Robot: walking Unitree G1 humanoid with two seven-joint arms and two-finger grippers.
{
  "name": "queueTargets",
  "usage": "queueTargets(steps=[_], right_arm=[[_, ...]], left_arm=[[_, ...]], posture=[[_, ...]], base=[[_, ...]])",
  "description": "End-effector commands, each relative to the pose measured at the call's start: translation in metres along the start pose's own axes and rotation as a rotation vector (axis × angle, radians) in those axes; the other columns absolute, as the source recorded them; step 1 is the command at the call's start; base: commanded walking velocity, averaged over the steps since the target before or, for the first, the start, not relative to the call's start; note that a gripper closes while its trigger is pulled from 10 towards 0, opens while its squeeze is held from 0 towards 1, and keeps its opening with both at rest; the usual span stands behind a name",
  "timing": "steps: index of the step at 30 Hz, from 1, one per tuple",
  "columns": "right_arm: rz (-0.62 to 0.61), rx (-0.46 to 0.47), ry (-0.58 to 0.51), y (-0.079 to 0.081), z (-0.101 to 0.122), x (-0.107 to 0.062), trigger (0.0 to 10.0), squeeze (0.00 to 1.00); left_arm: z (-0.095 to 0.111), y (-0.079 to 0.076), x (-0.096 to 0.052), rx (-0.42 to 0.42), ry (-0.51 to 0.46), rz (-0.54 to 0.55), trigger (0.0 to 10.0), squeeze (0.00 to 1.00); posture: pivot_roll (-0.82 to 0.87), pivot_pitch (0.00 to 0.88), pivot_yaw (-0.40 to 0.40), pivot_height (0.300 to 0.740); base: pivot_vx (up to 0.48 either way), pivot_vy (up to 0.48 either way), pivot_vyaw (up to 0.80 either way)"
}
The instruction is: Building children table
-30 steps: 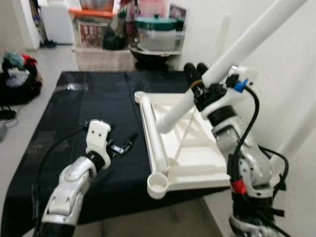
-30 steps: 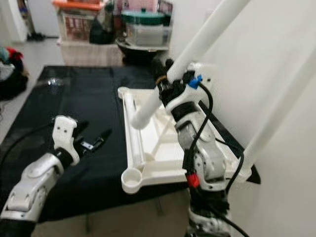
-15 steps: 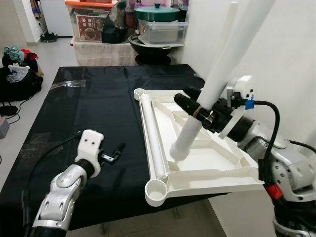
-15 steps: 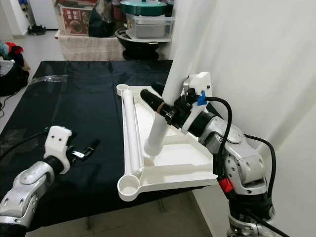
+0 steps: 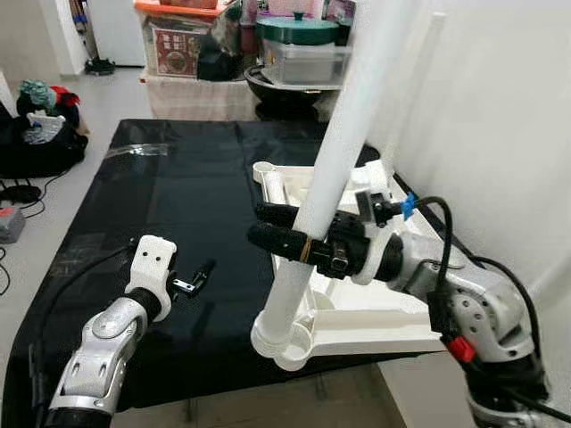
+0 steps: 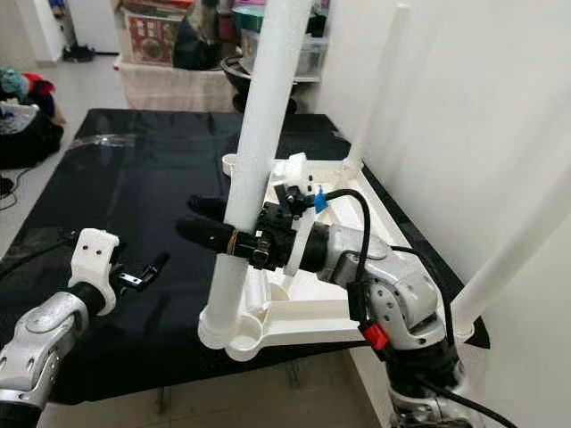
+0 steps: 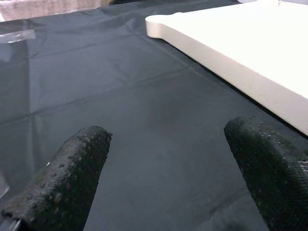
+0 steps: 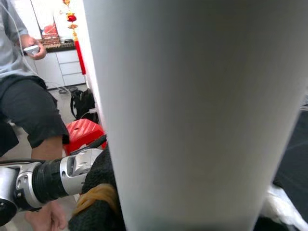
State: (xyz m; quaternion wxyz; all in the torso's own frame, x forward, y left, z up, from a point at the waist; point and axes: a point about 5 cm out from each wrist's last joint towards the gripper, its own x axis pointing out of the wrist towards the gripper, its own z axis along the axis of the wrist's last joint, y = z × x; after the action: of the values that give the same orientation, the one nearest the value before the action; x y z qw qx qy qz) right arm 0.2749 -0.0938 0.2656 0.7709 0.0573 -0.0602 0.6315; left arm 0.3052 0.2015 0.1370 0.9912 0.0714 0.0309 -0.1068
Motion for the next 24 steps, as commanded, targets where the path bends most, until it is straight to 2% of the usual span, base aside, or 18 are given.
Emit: queueTargets(steps=[1,8,11,15,24], right_arm=[[0.016,-0.017,0.017,-0.002,-0.002,0.002,0.0,0.00],[-0.004,-0.016,0.053,-0.008,-0.008,-0.008,0.0,0.00],[-0.034,-0.013,0.088,-0.011,-0.013,-0.020,0.0,0.00],[-0.077,-0.003,0.085,-0.014,-0.017,-0.027,0.0,0.00],[-0.137,0.031,0.057,-0.020,-0.026,-0.028,0.0,0.00]], left_arm=[[-0.004,0.002,-0.002,0.012,0.025,0.008,10.0,0.00],[-0.004,0.003,-0.003,0.013,0.026,0.010,10.0,0.00],[-0.004,0.005,-0.002,0.017,0.027,0.013,10.0,0.00],[-0.005,0.003,-0.002,0.013,0.030,0.001,10.0,0.00],[-0.003,0.002,0.000,0.019,0.028,-0.008,10.0,0.00]], posture=[[0.12,0.000,-0.125,0.740],[0.13,0.000,-0.123,0.740],[0.12,0.000,-0.117,0.740],[0.11,0.000,-0.110,0.740],[0.11,0.000,-0.104,0.740]], base=[[0.000,0.000,0.00],[0.000,0.000,0.00],[0.000,0.000,0.00],[0.000,0.000,0.00],[0.000,0.000,0.00]])
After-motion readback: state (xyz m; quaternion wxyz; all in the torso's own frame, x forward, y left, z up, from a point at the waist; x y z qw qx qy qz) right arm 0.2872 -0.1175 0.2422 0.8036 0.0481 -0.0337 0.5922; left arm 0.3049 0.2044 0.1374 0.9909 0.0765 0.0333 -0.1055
